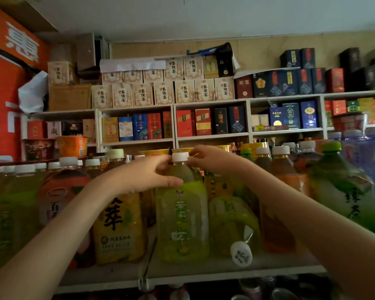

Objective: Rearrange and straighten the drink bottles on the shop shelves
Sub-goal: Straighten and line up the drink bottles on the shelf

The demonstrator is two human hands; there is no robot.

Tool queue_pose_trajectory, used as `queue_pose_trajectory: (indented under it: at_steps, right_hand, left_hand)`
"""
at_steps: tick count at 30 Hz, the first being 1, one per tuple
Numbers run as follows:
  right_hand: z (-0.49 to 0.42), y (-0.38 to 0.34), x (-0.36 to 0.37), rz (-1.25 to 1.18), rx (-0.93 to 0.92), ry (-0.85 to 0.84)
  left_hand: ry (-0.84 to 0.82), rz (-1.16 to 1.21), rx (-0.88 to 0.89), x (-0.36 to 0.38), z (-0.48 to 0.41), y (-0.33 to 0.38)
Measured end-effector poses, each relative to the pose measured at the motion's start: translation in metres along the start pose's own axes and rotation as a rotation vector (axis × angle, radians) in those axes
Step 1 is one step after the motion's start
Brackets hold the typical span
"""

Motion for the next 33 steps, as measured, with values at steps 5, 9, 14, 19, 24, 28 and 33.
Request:
queue_pose_trajectory:
  at_steps: [5, 9, 14, 19, 24, 28, 33]
  right_hand:
    - [0.073, -0.002, -0.012, 0.297, -0.061, -0.234]
    - [0.112, -0.005, 0.008, 0.387, 0.002, -0.457]
    - [0.146, -0.004, 0.018, 0.558, -0.004, -0.432]
    - [0.162, -0.014, 0.030, 0.853, -0.227, -0.248]
    - [0.151, -0.018, -0.007, 0.649, -0.158, -0.222]
    - [0.108, -0.018, -0.053, 0.422, -0.165, 0.004]
    - [0.057, -0.005, -0.060, 0.543, -0.060, -0.028]
  left_hand:
    - [0.425, -0.364, 0.173, 0.028, 0.015, 0.015]
    - [0.501, -0.786, 0.554, 0.060, 0.014, 0.031]
    - [0.331, -0.885, 0.579, 0.088, 0.010, 0.035]
    - [0.226, -0.907, 0.560, 0.087, 0.011, 0.034]
    - [0.233, -0.838, 0.546, 0.082, 0.017, 0.041]
    - [0.307, -0.766, 0.332, 0.074, 0.008, 0.048]
    - [0.421, -0.855, 0.277, 0.068, -0.010, 0.057]
Point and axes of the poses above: each hand's wrist, its own z-axis away from the middle knuckle, its own x-axis out of the palm, y = z × x, the point moved 3 cm from there along -z, towards the middle knuckle, and after that the axes turned 1 degree about -z, right-handed, at the moved point
